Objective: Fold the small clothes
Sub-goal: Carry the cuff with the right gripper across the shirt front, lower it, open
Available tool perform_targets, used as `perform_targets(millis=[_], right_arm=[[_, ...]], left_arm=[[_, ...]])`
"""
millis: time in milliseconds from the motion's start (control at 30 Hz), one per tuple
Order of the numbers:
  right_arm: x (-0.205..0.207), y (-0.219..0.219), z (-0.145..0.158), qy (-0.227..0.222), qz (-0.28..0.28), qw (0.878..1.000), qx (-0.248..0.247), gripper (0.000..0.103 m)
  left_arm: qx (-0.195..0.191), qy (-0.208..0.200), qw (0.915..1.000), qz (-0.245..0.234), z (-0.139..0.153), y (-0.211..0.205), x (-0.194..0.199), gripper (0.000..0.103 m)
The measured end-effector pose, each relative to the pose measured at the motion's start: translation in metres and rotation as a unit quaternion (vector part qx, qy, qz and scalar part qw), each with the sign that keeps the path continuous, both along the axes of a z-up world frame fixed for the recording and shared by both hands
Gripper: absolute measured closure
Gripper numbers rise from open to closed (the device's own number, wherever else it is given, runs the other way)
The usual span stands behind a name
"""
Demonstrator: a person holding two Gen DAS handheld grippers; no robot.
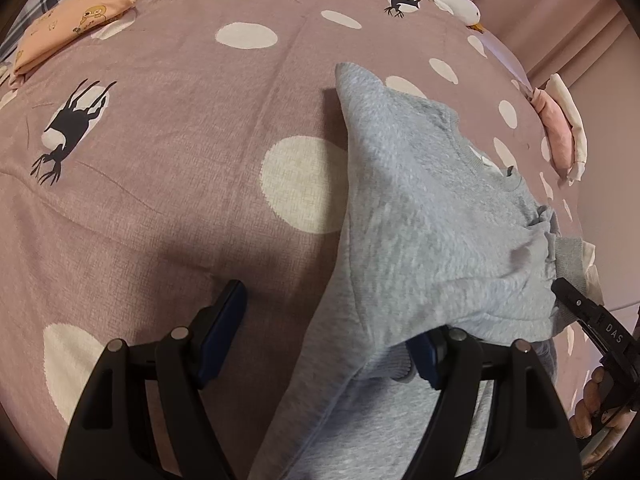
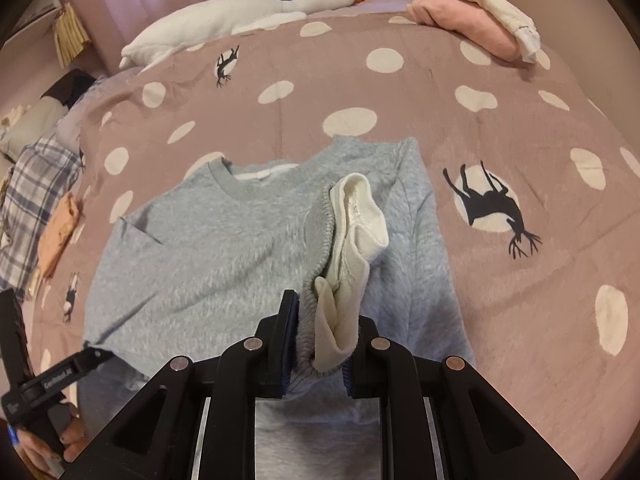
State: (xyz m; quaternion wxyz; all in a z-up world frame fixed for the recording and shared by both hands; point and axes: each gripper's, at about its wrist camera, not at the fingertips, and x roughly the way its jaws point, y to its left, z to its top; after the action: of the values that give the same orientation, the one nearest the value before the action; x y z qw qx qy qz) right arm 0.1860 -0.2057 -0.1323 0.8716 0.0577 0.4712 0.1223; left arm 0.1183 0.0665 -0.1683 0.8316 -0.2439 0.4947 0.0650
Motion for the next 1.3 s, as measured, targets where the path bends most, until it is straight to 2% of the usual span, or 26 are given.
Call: perform_targets(millis=[467,767,933,1000,1167,1300], right_arm=[[-0.001,-0.009,0.000,0.005,-0.009,1.000,0.014,0.085],[0.000,-0.017,-0.008,0.026,-0.013,0.999,0.038,0.085],[-0.001,-0.020,-0.008,0.031,-0.016,0.999,0.038,0.081],[-0.001,-0.021,-0.007,0.027,-0.025,0.999,0.024,0.075],[-0.002,-0.030,-0.010,0.032,-0.030,0.998,0.043,0.074],[-0.005,-0.034,-0.008,0.024,-0.036,0.998,0.039,0.074]], left_arm=[[0.003,0.001,1.0000,-0.002,0.000,-0.002,0.000,0.026],[0.006,0.002,1.0000,-0.004,-0.001,-0.003,0.001,0.026],[0.006,0.002,1.0000,-0.004,-0.001,-0.003,0.001,0.026],[0.006,0.002,1.0000,-0.004,-0.001,-0.003,0.001,0.026],[0.007,0.002,1.0000,-0.005,-0.001,-0.003,0.000,0.026],[0.000,0.000,1.0000,-0.006,-0.002,-0.001,-0.001,0.026]])
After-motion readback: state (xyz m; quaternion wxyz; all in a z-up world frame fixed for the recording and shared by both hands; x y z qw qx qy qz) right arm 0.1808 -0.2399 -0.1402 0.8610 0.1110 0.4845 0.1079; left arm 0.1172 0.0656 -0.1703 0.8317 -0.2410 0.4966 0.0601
